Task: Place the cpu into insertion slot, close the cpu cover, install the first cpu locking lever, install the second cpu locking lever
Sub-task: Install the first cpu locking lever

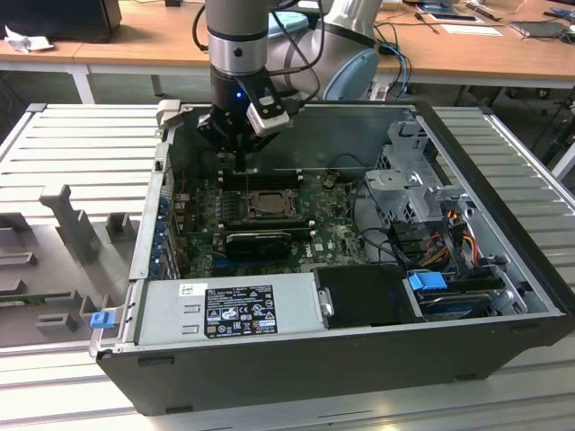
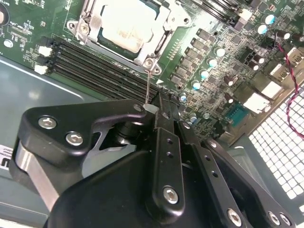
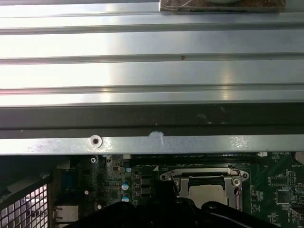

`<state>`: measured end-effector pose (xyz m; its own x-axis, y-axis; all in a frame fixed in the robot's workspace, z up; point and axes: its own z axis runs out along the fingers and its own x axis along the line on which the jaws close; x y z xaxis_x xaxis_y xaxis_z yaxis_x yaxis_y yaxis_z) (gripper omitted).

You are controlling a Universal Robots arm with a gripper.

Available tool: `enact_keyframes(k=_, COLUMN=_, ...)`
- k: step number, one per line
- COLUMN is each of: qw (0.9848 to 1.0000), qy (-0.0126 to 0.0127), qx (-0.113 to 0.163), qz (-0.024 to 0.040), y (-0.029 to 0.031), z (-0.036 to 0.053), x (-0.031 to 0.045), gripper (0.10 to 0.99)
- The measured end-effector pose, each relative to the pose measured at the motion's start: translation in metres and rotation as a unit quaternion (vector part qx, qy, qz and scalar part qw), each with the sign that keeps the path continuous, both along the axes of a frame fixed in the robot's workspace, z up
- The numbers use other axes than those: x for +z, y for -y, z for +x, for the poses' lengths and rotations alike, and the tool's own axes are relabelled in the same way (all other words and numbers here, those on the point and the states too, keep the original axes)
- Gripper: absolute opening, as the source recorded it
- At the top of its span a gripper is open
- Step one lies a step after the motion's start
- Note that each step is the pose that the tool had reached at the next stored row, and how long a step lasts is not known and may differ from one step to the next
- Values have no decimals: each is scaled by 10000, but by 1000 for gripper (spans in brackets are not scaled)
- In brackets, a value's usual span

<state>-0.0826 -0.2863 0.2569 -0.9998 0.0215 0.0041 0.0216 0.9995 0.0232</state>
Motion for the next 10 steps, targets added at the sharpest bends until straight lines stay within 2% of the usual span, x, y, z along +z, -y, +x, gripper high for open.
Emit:
enact_keyframes(k=6, qw=10000, qy=0, qx=0, qz=0, y=0, z=84, x=-5, gripper=106)
enact_keyframes(k=9, qw=10000, qy=0, qx=0, qz=-3, y=0, z=188, x=-18, gripper=106)
enact_keyframes(k=10, qw=10000, qy=0, qx=0, qz=-3, y=0, z=192, x=-25, gripper=106)
